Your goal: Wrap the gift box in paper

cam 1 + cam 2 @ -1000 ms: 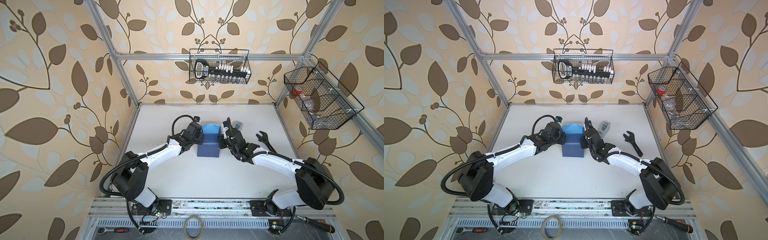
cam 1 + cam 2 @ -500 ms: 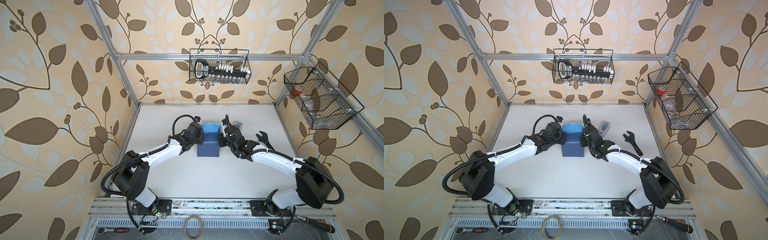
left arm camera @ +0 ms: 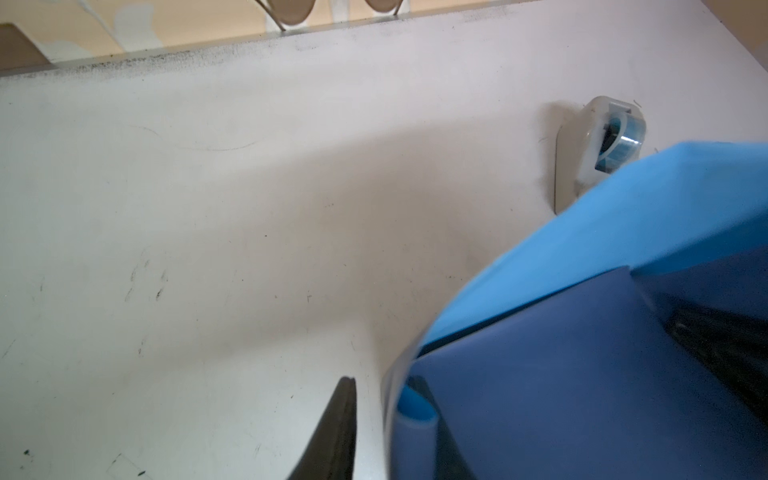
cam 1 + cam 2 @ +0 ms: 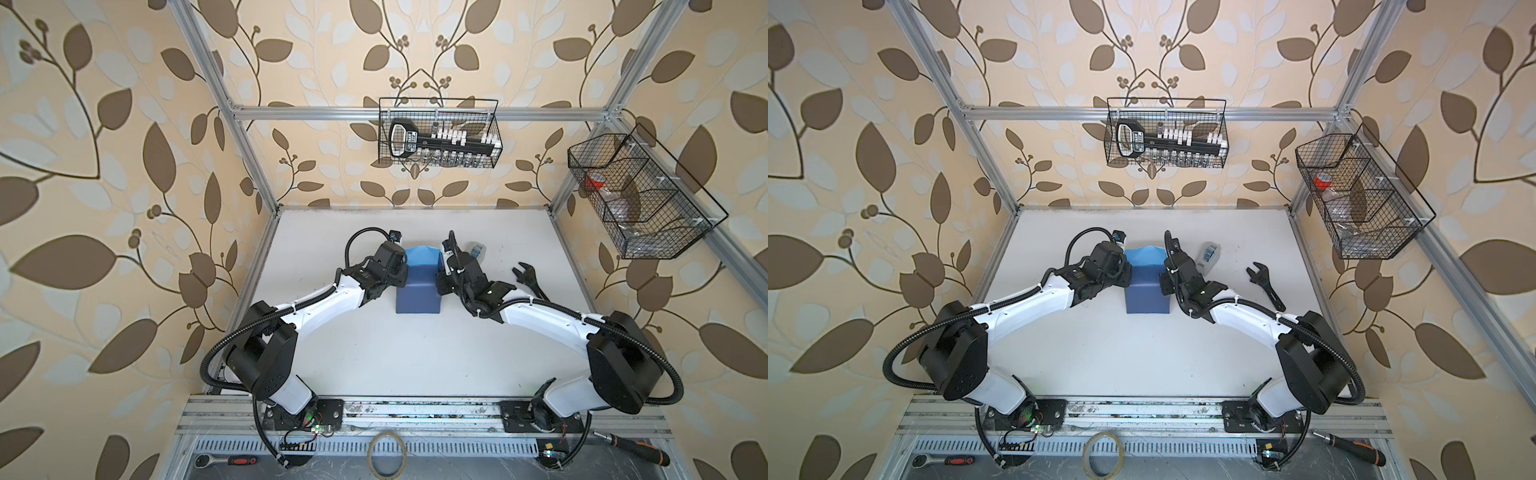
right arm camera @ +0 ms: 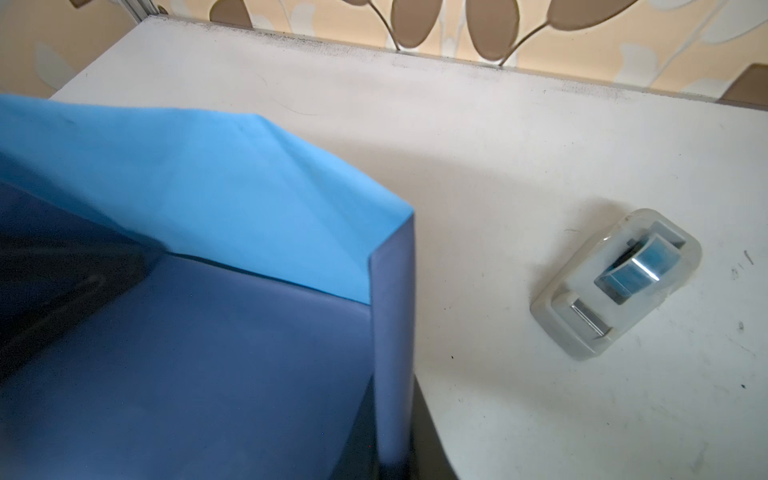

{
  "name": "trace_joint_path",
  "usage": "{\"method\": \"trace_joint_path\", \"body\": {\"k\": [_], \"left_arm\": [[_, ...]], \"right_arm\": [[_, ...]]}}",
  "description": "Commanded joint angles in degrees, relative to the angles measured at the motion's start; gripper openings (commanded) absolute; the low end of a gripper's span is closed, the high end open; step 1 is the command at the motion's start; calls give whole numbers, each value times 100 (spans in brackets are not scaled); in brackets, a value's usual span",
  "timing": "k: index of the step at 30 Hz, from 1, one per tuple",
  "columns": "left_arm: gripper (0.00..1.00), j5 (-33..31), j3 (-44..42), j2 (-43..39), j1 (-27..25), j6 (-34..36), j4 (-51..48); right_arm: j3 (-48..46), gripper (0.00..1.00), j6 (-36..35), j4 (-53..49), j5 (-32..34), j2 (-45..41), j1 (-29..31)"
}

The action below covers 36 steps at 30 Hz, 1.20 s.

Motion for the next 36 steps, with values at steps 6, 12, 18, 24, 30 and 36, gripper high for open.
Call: {"method": "trace_joint_path", "body": {"k": [6,12,18,24,30,36], "left_arm": [[1,-124,236,55,-77,73,-81],[0,-131,-27,86,-82,3,8],[0,-162,-22,45,-95,27,-4],[0,-149,47,36,-94,29,-39],[0,-131,19,-15,-93,24,4],[0,-98,42,-18,-95,20,18]], "right_arm": [[-164,12,-32,-217,96,-12,34],[-44,20,-39,-279,11,-243,17],[117,40,2,-457,-321,-564,-18],[-65,54,94,-548,-1775,-1331,-432],[-309,56,301,-536,-2927,-1668,-1471],[-28,56,462,-293,-3224,-968,-1819]]}}
